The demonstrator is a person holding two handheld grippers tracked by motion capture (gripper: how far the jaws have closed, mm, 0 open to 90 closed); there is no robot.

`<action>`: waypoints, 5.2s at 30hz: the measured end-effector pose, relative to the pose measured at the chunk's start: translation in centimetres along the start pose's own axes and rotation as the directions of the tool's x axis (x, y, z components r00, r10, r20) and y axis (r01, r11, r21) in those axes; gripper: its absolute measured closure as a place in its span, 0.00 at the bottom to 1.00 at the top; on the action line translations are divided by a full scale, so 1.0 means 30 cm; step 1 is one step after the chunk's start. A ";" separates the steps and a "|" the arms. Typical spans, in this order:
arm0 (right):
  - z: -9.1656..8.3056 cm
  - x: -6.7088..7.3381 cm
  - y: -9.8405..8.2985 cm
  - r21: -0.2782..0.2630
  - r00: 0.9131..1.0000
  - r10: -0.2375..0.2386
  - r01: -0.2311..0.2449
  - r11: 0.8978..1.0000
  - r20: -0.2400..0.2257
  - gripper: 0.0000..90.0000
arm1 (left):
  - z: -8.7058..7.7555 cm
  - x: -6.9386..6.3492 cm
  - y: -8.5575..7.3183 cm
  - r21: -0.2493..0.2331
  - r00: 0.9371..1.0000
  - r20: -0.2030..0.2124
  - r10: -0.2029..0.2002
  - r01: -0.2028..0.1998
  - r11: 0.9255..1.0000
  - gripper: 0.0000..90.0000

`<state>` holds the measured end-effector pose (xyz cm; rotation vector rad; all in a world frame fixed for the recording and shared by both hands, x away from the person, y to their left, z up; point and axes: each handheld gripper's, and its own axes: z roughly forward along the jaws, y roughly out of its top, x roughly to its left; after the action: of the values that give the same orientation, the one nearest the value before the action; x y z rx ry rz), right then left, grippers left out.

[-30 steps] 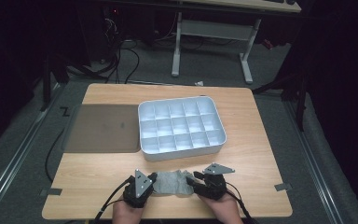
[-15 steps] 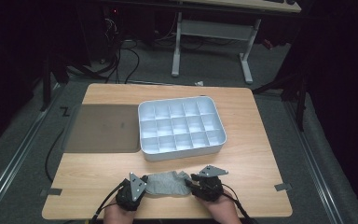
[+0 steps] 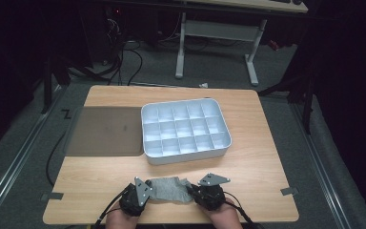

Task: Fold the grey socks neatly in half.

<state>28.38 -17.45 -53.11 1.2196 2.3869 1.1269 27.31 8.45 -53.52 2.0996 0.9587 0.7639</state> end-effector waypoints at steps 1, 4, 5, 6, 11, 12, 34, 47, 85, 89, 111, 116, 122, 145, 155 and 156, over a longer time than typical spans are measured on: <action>-0.006 -0.002 0.002 0.000 1.000 0.006 -0.006 1.000 -0.001 0.93 | -0.001 0.001 0.000 0.002 1.000 0.001 0.003 -0.003 1.000 0.97; -0.015 -0.007 0.002 -0.013 1.000 0.022 -0.022 1.000 -0.012 0.93 | 0.000 0.000 0.000 0.002 1.000 0.005 0.012 -0.012 1.000 0.97; -0.022 -0.010 0.003 -0.020 1.000 0.027 -0.027 0.999 -0.008 0.93 | 0.001 -0.001 0.001 0.003 1.000 0.007 0.017 -0.017 1.000 0.98; -0.035 -0.018 0.005 -0.035 0.999 0.037 -0.038 0.999 -0.009 0.94 | 0.002 -0.003 0.002 0.004 1.000 0.006 0.022 -0.022 1.000 0.98; -0.068 -0.045 0.001 -0.068 0.994 0.097 -0.100 0.993 -0.045 0.94 | 0.008 -0.009 0.006 0.008 0.999 0.009 0.038 -0.038 0.999 0.98; -0.073 -0.050 -0.002 -0.074 0.993 0.109 -0.112 0.991 -0.050 0.94 | 0.009 -0.010 0.007 0.010 0.999 0.009 0.042 -0.042 0.999 0.98; -0.081 -0.042 -0.017 -0.073 0.996 0.087 -0.089 0.993 -0.024 0.94 | 0.049 -0.149 0.153 -0.009 0.976 0.212 -0.058 0.061 0.998 0.88; -0.113 -0.037 -0.008 -0.108 0.995 0.090 -0.095 0.990 -0.047 0.94 | 0.102 -0.208 0.155 0.033 0.979 0.202 -0.018 0.011 0.999 0.94; -0.142 -0.022 0.020 -0.146 0.997 0.075 -0.075 0.986 -0.006 0.93 | 0.044 0.029 0.029 0.020 0.875 0.374 -0.306 0.322 0.946 0.83; -0.137 -0.009 0.038 -0.124 0.998 0.060 -0.057 0.991 0.020 0.93 | 0.042 0.032 0.024 0.011 0.870 0.382 -0.311 0.332 0.943 0.91; -0.037 0.114 0.174 -0.027 0.990 -0.082 0.085 0.996 0.112 0.92 | 0.037 0.045 0.013 -0.005 0.845 0.415 -0.336 0.371 0.928 0.94; 0.009 0.139 0.183 -0.010 0.990 -0.095 0.096 0.995 0.106 0.92 | 0.036 0.045 0.012 -0.006 0.843 0.422 -0.332 0.369 0.929 0.94; 0.061 0.162 0.193 -0.012 0.990 -0.098 0.099 0.995 0.100 0.92 | 0.037 0.046 0.011 -0.003 0.841 0.431 -0.327 0.364 0.931 0.94; 0.028 0.175 0.145 -0.060 0.998 -0.052 0.054 0.997 0.035 0.75 | 0.038 0.045 0.013 0.004 0.841 0.429 -0.329 0.362 0.932 0.93; 0.065 0.178 0.107 -0.066 0.996 -0.076 0.080 0.995 0.056 0.98 | 0.040 0.045 0.013 0.015 0.842 0.425 -0.331 0.359 0.933 0.94; 0.065 0.178 0.107 -0.066 0.996 -0.076 0.080 0.995 0.056 0.98 | 0.040 0.045 0.013 0.015 0.842 0.425 -0.331 0.359 0.933 0.94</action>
<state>27.92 -11.15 -51.41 1.1101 2.3161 1.1280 29.07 8.93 -53.62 1.8496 1.0082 0.1399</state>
